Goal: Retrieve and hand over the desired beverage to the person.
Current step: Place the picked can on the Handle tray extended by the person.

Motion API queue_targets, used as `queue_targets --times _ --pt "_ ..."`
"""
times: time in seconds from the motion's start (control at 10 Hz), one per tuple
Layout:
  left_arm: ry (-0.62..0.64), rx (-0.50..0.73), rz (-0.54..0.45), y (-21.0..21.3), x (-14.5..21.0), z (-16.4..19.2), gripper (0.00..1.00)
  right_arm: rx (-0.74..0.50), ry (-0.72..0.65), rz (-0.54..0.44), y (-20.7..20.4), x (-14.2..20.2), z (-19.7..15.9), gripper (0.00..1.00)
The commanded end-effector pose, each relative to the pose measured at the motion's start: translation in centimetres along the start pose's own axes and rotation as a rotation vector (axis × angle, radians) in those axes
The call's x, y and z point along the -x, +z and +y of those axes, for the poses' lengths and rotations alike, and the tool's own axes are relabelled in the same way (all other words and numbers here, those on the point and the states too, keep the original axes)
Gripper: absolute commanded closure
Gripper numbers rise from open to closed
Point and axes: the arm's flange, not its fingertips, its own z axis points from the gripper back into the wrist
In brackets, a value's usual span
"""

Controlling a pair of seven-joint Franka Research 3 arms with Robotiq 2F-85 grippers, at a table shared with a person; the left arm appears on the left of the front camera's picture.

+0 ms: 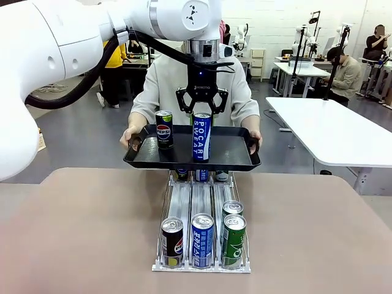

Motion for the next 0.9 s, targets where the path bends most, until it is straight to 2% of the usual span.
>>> queue_targets --times 0.0,0.8 --pt "-0.030 -0.008 0.002 0.80 -0.50 -0.45 0.00 -0.015 0.002 -0.001 -0.19 0.01 0.05 0.00" --pt "-0.038 -0.007 0.014 1.14 -0.83 -0.24 0.00 -0.015 0.002 -0.001 -0.19 0.01 0.05 0.00"
